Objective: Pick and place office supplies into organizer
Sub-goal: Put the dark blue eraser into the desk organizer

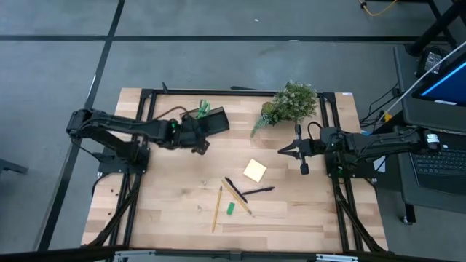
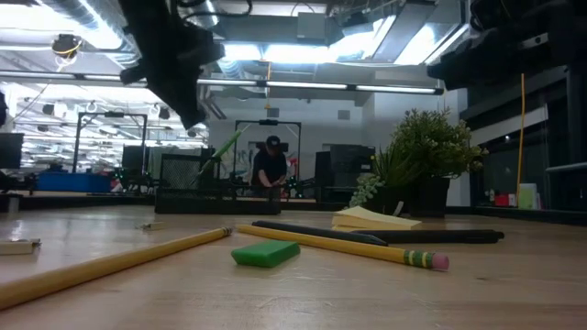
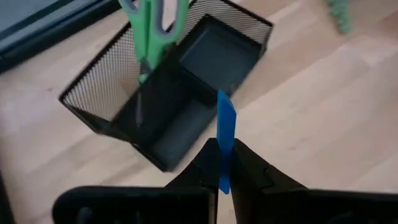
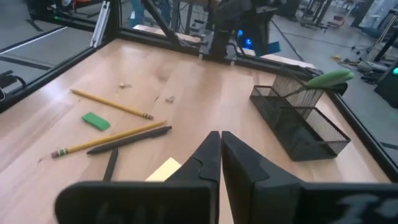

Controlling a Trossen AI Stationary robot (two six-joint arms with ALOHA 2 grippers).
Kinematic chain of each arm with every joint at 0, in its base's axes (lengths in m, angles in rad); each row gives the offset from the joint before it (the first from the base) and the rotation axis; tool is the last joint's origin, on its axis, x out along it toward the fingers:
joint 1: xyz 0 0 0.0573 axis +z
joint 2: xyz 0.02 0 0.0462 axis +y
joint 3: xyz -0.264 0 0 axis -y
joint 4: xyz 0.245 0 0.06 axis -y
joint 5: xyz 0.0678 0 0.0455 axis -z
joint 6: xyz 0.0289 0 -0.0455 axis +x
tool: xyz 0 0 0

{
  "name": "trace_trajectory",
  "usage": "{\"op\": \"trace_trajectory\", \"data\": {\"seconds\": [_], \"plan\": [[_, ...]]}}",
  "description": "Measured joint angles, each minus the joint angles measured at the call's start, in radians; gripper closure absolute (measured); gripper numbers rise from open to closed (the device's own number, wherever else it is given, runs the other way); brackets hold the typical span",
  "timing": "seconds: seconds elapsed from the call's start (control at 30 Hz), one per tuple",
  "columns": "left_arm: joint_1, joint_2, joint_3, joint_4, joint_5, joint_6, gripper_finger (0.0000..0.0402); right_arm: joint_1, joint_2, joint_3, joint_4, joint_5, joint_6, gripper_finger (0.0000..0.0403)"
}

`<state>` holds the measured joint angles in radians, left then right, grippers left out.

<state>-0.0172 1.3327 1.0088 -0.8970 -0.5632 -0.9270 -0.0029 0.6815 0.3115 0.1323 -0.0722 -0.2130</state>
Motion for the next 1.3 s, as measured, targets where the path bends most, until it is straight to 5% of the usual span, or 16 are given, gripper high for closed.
{"op": "trace_trajectory", "data": {"seconds": [0.6, 1.3], "plan": [[0.136, 0.001, -0.075, 0.013, 0.061, 0.234, 0.0393, 0.0, 0.0, 0.0, -0.009, 0.001, 0.12, 0.0386], [0.233, 0.001, -0.267, 0.354, 0.109, 0.337, 0.0393, 0.0, 0.0, 0.0, -0.032, 0.001, 0.179, 0.0386]]}}
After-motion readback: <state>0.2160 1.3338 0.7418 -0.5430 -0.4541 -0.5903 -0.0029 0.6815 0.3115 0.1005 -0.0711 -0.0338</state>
